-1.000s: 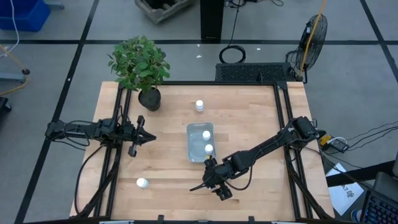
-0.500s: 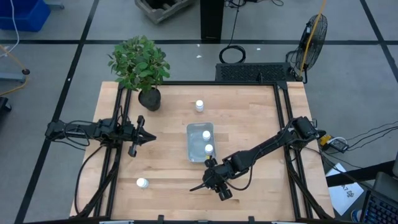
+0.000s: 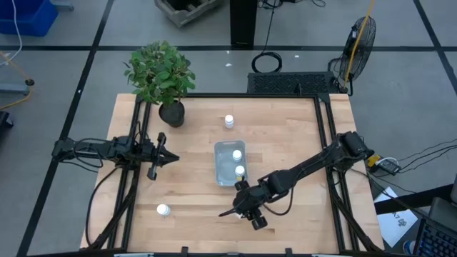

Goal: Pick and place pill bottles into a basket
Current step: Put the white medicine bottle into the gray bin

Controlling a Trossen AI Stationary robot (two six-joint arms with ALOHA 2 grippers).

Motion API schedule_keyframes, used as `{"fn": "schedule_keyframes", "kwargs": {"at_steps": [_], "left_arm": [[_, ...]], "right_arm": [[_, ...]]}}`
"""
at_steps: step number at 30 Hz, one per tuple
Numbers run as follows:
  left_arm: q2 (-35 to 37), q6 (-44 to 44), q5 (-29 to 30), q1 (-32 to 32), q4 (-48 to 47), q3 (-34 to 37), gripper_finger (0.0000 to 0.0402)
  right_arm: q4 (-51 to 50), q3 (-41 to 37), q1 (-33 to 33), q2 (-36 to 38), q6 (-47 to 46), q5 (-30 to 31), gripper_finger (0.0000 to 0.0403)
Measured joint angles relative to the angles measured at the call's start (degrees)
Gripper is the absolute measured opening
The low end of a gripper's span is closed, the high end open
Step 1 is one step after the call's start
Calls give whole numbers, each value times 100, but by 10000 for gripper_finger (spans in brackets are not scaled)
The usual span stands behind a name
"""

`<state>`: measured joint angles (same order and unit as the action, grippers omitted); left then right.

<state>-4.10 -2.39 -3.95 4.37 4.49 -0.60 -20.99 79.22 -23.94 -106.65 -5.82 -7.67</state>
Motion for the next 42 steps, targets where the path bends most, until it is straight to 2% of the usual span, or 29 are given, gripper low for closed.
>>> {"fn": "schedule_keyframes", "kwargs": {"at_steps": [7, 14, 17, 21, 30, 34, 39, 42], "left_arm": [[-2, 2, 0, -1, 2, 0, 31], [1, 2, 0, 1, 0, 0, 31], [1, 1, 0, 1, 0, 0, 31], [-2, 1, 0, 0, 0, 0, 31], [-1, 1, 0, 1, 0, 1, 31], [-2, 2, 0, -1, 0, 0, 31], [1, 2, 0, 1, 1, 1, 31], [0, 2, 0, 0, 0, 0, 31]], "right_arm": [[15, 0, 78, 794, 149, 442, 150], [19, 2, 306, 1697, 777, 1486, 150], [63, 2, 528, 1992, 974, 1684, 150], [308, 3, 909, 2221, 1203, 1678, 154], [684, 7, 1776, 2151, 1605, 1638, 150], [673, 7, 2144, 1911, 1511, 996, 150], [696, 7, 2454, 1477, 1464, 863, 150], [701, 7, 2629, 1160, 1445, 527, 150]]}}
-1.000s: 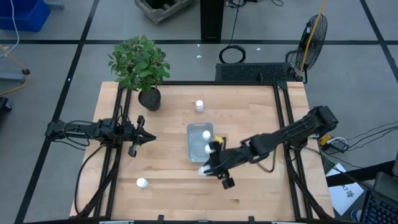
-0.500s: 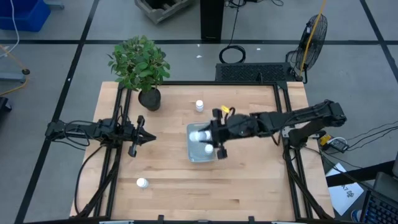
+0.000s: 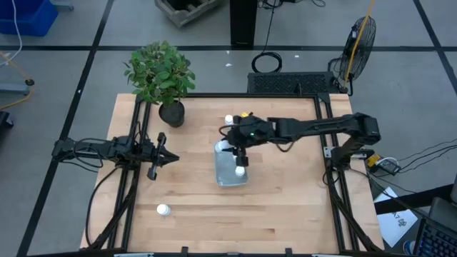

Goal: Pick and place pill bottles into a basket
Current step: Put the white medicine bottle into the gray bin

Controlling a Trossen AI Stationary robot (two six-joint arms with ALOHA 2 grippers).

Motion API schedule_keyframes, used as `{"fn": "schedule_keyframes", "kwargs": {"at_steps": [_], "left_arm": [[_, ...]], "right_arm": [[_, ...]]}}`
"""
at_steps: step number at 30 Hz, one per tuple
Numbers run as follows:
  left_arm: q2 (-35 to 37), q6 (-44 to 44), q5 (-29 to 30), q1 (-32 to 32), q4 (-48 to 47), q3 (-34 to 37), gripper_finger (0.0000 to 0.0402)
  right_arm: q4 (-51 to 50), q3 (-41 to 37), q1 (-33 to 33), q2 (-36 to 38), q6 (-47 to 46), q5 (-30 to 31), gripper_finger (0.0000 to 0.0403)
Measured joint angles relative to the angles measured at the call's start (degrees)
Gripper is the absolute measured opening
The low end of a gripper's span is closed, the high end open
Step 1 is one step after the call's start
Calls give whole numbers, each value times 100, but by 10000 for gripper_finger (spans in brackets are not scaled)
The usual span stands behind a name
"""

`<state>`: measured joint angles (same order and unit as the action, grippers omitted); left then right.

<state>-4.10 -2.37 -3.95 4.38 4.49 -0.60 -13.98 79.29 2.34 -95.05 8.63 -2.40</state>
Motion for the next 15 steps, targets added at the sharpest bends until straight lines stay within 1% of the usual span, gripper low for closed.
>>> {"fn": "schedule_keyframes", "kwargs": {"at_steps": [8, 15], "left_arm": [[0, 0, 0, 0, 0, 0, 31], [0, 0, 0, 0, 0, 0, 31]], "right_arm": [[-260, 0, 265, -747, -42, -84, 150], [-866, 403, 236, -1288, -41, -88, 151]]}}
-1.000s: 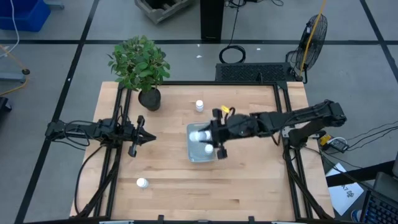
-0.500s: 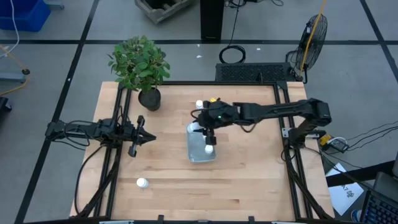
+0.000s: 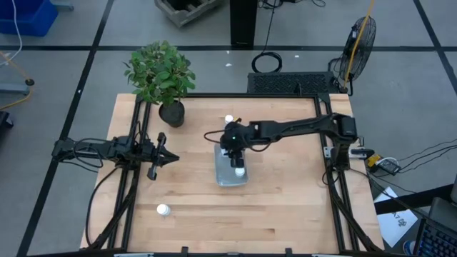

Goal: Pick and place pill bottles into a basket
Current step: Put the white medicine bottle into the gray bin

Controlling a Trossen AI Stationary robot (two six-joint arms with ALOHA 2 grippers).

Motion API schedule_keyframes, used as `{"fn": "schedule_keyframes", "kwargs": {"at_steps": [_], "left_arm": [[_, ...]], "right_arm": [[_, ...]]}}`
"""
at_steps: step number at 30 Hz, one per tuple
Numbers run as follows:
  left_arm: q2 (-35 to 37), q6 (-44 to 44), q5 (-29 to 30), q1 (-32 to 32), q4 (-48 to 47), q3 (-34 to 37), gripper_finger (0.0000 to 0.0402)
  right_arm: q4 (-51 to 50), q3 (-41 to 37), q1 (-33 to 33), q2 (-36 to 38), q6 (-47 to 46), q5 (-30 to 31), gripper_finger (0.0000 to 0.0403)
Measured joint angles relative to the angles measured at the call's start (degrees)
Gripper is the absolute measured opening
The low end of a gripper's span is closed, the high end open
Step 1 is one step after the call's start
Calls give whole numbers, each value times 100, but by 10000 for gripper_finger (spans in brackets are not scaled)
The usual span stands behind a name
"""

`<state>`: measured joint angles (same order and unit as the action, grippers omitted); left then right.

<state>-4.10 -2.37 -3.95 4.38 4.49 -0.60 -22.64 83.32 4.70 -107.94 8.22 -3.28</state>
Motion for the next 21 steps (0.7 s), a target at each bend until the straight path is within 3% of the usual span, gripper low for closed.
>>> {"fn": "schedule_keyframes", "kwargs": {"at_steps": [21], "left_arm": [[-1, 0, 0, -1, 2, 0, 31]], "right_arm": [[-232, 202, -141, -362, -10, -305, 153]]}}
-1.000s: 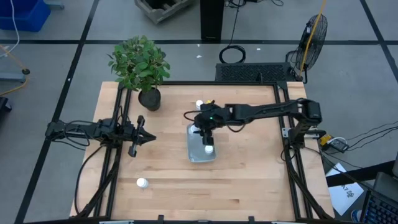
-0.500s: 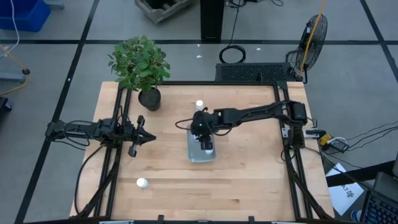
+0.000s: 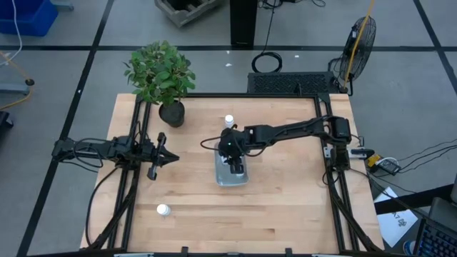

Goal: Pick and place pill bottles into a basket
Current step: Put the white medicine bottle into the gray bin

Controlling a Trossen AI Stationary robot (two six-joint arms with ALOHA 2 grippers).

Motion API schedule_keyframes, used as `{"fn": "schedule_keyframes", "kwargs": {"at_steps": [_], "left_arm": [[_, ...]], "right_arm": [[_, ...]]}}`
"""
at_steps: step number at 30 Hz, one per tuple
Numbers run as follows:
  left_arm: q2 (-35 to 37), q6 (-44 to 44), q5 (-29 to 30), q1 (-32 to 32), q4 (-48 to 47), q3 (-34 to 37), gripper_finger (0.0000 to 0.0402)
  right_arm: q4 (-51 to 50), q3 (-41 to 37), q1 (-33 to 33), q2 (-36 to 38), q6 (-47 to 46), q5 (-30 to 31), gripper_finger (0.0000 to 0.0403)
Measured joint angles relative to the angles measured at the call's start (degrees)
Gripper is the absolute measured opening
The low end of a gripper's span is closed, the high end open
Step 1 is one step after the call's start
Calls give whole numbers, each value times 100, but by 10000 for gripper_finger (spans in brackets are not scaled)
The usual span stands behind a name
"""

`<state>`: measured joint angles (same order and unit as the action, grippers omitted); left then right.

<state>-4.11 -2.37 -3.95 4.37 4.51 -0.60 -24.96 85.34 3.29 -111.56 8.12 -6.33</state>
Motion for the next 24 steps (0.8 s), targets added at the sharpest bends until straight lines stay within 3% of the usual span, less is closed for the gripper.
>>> {"fn": "schedule_keyframes", "kwargs": {"at_steps": [24], "left_arm": [[1, -2, 0, -1, 0, 0, 31]], "right_arm": [[327, -9, 13, -167, 231, 23, 175]]}}
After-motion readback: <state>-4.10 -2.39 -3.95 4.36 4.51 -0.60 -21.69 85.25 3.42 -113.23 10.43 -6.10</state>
